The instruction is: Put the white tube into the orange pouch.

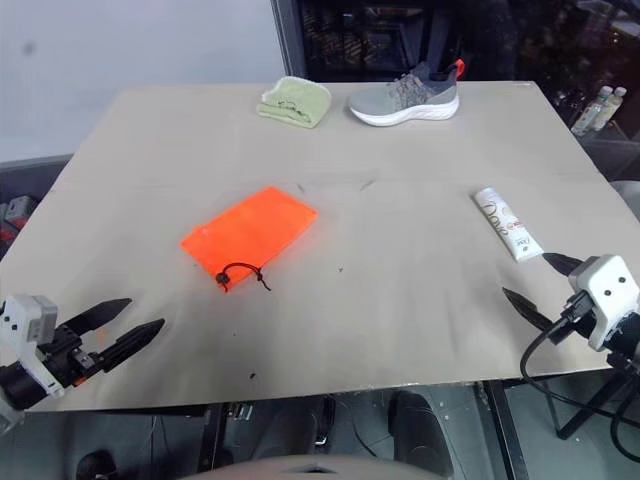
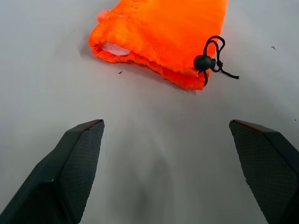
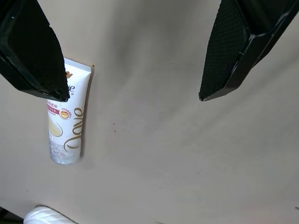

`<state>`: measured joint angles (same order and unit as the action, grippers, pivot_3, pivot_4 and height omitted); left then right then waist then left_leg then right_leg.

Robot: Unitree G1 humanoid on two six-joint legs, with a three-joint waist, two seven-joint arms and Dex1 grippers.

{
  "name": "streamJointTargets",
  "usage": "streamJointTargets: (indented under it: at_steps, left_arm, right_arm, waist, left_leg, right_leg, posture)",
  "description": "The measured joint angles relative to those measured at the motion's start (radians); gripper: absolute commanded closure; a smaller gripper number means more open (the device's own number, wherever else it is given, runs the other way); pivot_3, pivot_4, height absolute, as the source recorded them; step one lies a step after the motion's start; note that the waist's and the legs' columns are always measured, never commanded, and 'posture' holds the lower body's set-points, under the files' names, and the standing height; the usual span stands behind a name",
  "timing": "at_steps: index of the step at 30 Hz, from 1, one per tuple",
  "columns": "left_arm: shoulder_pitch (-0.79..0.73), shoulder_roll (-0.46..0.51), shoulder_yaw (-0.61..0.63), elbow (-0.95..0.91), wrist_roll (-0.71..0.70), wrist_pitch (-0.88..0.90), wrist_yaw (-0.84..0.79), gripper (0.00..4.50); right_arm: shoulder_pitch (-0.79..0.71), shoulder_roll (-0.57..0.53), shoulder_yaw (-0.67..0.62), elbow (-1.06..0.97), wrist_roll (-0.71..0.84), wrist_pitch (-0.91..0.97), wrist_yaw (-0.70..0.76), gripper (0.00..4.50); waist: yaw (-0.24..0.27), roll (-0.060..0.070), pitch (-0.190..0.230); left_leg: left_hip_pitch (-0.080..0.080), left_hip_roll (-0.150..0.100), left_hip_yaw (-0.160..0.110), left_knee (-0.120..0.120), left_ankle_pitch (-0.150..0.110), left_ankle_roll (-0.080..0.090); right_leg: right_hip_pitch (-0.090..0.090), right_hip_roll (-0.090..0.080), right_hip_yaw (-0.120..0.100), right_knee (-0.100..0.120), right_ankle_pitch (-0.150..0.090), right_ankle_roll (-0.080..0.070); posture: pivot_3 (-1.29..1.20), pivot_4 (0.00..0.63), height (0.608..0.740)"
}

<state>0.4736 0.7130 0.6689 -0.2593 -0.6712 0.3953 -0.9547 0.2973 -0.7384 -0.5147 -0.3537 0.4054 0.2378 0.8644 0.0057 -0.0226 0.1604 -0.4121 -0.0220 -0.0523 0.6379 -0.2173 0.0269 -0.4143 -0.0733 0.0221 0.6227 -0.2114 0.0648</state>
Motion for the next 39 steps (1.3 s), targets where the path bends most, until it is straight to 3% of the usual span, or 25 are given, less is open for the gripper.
streamJointTargets:
  at_steps: [8,14,24,29,39]
  left_arm:
    - [-0.094,-0.007,-0.042,-0.005,0.015,-0.013,0.026,0.04]
    - [-0.190,0.009,-0.090,0.025,0.071,-0.037,0.044,0.04]
    - [-0.517,0.146,-0.247,0.326,0.244,-0.094,0.029,0.04]
    - [-0.639,0.202,-0.369,0.465,0.365,-0.254,-0.039,0.04]
    - [-0.806,0.273,-0.491,0.764,0.532,-0.642,-0.162,0.04]
  right_arm:
    - [-0.116,-0.002,0.074,0.033,0.024,-0.024,0.043,0.01]
    - [-0.171,-0.002,0.202,-0.091,0.060,-0.002,0.067,0.01]
    - [-0.571,0.060,0.548,-0.209,0.058,0.131,0.015,0.01]
    - [-0.619,0.080,0.592,-0.212,0.043,0.161,-0.011,0.01]
    - [-0.626,0.078,0.582,-0.236,0.044,0.198,-0.057,0.01]
  waist:
    - [0.005,0.000,0.000]
    - [0.007,0.000,0.000]
    - [0.010,-0.001,0.000]
    - [0.007,-0.001,0.000]
    - [0.005,-0.001,0.000]
  left_leg:
    - [0.001,0.001,0.002,0.000,0.000,0.000]
    - [0.001,0.001,0.002,0.001,0.000,0.001]
    - [-0.001,-0.002,-0.002,0.001,0.000,0.001]
    - [-0.002,-0.003,-0.003,0.001,-0.001,0.002]
    - [-0.002,-0.003,-0.002,0.002,0.000,0.002]
  right_leg:
    - [0.000,0.003,0.000,0.000,0.002,-0.003]
    - [0.000,0.003,0.000,0.001,0.002,-0.003]
    - [0.000,0.003,-0.003,0.001,0.003,-0.003]
    - [-0.001,0.002,-0.004,0.001,0.005,0.000]
    - [-0.001,0.002,-0.003,0.002,0.003,-0.002]
  posture:
    - [0.00,0.150,0.740]
    - [0.00,0.150,0.740]
    - [0.00,0.150,0.740]
    - [0.00,0.150,0.740]
    - [0.00,0.150,0.740]
